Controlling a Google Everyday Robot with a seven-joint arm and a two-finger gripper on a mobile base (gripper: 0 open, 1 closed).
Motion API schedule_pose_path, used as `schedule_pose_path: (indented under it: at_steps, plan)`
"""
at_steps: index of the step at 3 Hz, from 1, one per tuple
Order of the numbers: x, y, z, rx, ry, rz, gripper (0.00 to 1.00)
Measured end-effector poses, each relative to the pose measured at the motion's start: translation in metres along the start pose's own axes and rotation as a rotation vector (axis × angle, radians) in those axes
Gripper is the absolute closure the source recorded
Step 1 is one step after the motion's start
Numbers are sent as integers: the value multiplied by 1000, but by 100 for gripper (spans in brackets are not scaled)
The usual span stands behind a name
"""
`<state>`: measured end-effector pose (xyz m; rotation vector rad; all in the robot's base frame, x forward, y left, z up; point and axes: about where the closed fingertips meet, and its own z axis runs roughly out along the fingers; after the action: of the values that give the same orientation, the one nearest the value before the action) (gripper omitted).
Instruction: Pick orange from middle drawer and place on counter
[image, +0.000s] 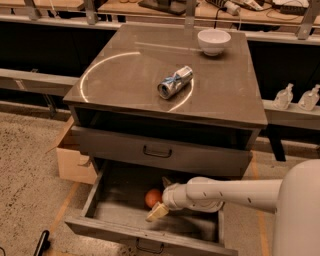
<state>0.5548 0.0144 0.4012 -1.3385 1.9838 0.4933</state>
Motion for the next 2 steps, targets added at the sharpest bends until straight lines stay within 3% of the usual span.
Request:
schedule_pose_path:
  at_steps: [1,2]
  plan:
    - [5,-2,7,0,5,7,15]
    - [8,-3,12,-7,5,11,38]
